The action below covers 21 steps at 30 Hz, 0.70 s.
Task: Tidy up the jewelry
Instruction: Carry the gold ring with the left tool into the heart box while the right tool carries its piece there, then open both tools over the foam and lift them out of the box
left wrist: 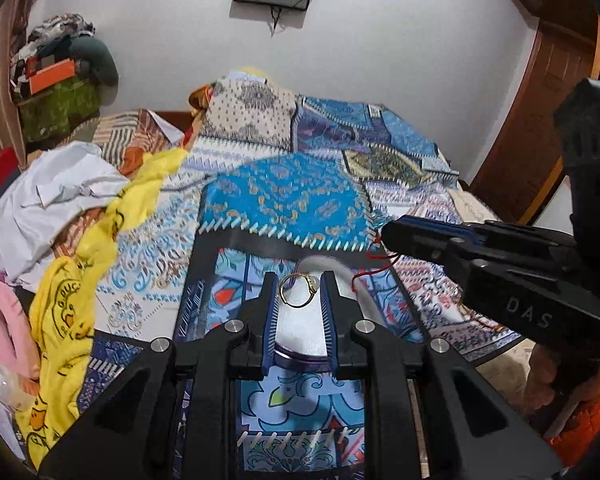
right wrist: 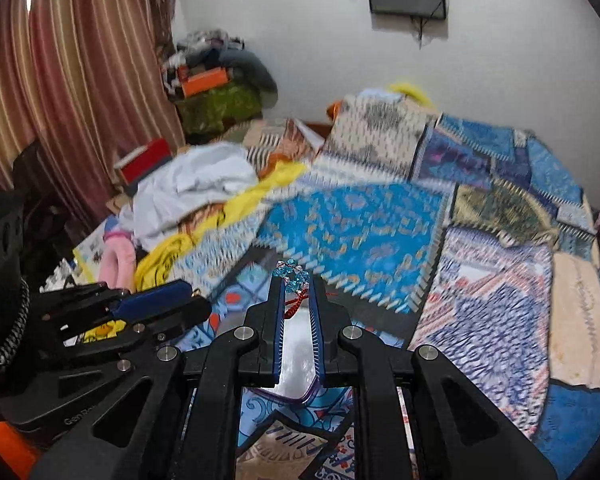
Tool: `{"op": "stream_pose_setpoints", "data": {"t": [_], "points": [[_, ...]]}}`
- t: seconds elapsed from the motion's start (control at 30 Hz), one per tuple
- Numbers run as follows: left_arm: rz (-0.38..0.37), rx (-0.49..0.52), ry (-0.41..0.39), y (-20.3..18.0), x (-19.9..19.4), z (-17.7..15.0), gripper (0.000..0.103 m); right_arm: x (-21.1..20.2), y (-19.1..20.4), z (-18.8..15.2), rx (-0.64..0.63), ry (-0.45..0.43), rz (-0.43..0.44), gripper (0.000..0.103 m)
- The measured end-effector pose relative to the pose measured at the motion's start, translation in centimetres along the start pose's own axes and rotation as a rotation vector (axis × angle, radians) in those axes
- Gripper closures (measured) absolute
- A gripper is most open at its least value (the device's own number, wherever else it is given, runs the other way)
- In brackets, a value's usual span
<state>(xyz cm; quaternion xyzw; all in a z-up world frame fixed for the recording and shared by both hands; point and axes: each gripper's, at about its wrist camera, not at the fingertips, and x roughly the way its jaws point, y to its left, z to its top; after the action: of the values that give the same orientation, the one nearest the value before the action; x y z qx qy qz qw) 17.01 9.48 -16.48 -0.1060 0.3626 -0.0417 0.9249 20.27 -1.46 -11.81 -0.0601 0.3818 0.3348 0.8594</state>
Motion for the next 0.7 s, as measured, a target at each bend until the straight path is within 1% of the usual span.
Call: {"op": "stream_pose_setpoints", "data": {"t": [0.17, 0.37, 0.47, 0.57, 0.7], "points": [[-0.013, 0.000, 0.060, 0.2, 2.1, -0.9, 0.083, 1.8, -0.3, -0.5, 0.004, 0.063, 0.017, 0.092], [-0.012, 0.014, 0.099, 0.1, 3.8, -1.6, 0.083, 3.2, -0.5, -1.2, 0.011, 0.120, 0.037, 0.092], [-0.015, 0.014, 0.111, 0.2, 4.2, -1.7, 0.083, 3.9, -0.8, -1.4, 0.026, 0.146, 0.049, 0.092], [-0.023, 0.017, 0.111, 0.2, 4.2, -1.6, 0.083, 4.0, -0.6, -1.4, 0.020, 0.153, 0.053, 0.089], [-0.027, 0.022, 0.101, 0.1, 3.8, -1.5, 0.083, 3.9, -0.2, -1.2, 0.010, 0.148, 0.052, 0.089]]}}
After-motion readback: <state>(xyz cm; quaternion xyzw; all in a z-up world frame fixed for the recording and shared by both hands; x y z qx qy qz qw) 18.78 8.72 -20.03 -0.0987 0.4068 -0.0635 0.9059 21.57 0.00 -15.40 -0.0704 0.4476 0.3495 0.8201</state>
